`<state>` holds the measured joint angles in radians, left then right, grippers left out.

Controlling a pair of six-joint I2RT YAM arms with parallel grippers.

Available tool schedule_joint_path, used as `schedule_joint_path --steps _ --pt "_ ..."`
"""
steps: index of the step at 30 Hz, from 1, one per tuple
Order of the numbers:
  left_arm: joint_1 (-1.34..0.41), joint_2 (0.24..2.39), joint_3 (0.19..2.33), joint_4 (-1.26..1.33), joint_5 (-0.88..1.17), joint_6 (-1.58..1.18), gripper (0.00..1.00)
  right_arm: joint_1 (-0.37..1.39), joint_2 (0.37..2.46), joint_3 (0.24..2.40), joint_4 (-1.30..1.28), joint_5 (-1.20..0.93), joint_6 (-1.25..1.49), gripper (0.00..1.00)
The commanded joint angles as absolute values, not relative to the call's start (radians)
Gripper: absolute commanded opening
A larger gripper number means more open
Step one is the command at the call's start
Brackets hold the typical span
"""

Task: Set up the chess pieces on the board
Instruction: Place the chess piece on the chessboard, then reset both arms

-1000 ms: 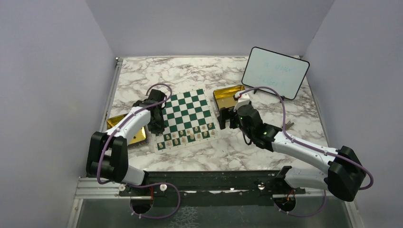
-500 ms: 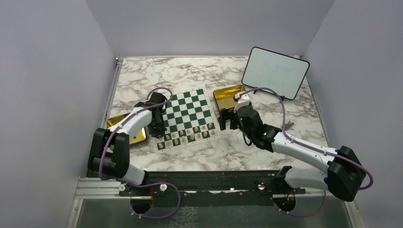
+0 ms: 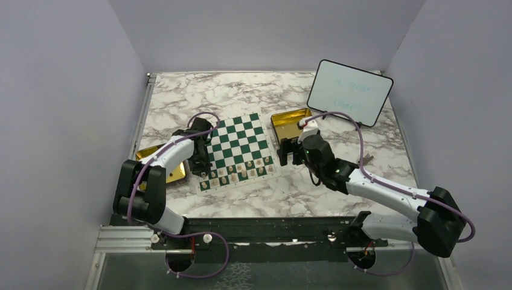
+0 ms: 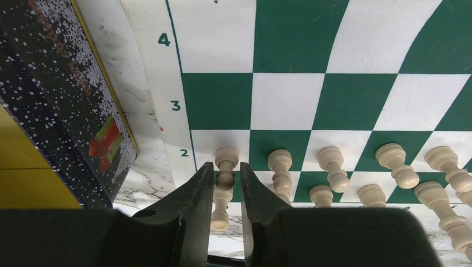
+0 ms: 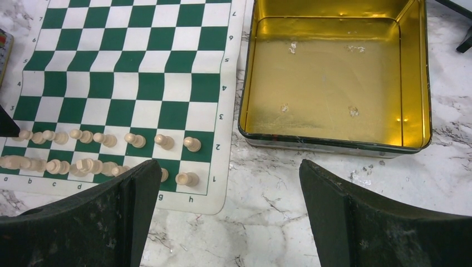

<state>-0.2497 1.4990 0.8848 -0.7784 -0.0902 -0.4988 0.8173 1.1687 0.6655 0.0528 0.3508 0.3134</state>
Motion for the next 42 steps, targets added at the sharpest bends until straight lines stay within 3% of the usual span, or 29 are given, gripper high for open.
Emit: schedule_joint_path --steps 1,13,24,33,37,38,42 --pt "-0.244 1.503 0.876 -0.765 -0.098 -0.518 0.29 0.824 1.145 0.653 0.08 0.356 0.306 1.0" --pt "-0.242 1.463 0.917 -0.794 -0.1 -0.508 0.37 0.824 1.146 0.65 0.08 0.348 0.305 1.0" --pt "-0.238 1.355 1.159 -0.797 -0.042 -0.461 0.49 0.824 1.089 0.714 -0.036 0.316 0.322 1.0" --pt "-0.238 1.171 1.182 -0.506 0.18 -0.423 0.68 0.824 1.042 0.838 -0.18 0.317 0.418 1.0" --pt "-0.238 1.079 1.104 -0.407 0.232 -0.421 0.82 0.824 1.028 0.881 -0.238 0.351 0.465 1.0" --pt "-0.238 1.056 1.09 -0.397 0.243 -0.417 0.97 0.824 1.023 0.887 -0.249 0.359 0.466 1.0" --pt "-0.238 1.003 1.032 -0.374 0.289 -0.408 0.99 0.824 0.994 0.881 -0.277 0.409 0.472 1.0"
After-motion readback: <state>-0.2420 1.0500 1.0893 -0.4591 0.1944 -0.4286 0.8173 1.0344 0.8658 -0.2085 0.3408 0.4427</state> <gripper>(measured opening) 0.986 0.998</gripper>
